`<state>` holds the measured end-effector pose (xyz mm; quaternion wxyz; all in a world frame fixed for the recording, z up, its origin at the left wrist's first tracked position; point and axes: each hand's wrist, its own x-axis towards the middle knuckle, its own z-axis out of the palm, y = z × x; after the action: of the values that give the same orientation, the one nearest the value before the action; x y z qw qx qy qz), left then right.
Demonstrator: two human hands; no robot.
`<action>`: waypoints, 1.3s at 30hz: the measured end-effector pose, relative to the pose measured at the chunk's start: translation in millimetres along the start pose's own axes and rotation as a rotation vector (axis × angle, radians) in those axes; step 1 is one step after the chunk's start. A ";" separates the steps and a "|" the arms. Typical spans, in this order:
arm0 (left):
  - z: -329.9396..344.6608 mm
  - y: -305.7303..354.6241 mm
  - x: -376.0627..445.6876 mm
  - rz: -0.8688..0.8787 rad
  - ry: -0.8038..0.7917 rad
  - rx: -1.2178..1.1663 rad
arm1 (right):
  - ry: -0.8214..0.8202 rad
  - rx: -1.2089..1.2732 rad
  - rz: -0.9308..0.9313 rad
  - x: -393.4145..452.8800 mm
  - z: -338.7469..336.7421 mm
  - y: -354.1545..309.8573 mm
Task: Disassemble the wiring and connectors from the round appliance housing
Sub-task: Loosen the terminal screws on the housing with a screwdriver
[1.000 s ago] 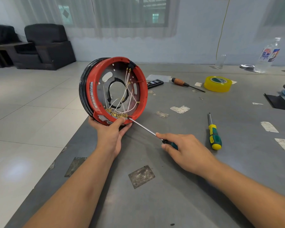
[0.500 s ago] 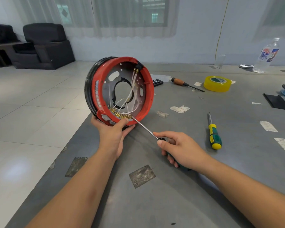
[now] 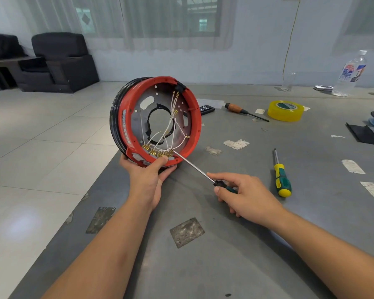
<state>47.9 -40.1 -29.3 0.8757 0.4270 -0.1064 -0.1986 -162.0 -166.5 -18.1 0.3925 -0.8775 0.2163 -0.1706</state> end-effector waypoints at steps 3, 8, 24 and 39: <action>-1.7 -1.0 1.8 -0.008 -0.010 0.002 | -0.011 -0.101 0.011 -0.3 -2.5 -1.6; -4.8 -1.8 4.7 -0.030 -0.007 -0.043 | -0.040 0.094 0.126 -3.2 -6.4 0.5; -6.4 2.5 6.9 -0.081 0.027 -0.083 | 0.075 0.178 0.004 -2.3 -21.1 17.6; -6.3 7.1 3.2 -0.077 0.014 -0.072 | 0.151 -0.098 -0.148 5.5 -23.8 32.9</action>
<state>54.8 -33.2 -27.5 0.8830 0.4004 -0.0766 -0.2327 -176.6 -203.6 -27.4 0.3182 -0.8939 0.1879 -0.2537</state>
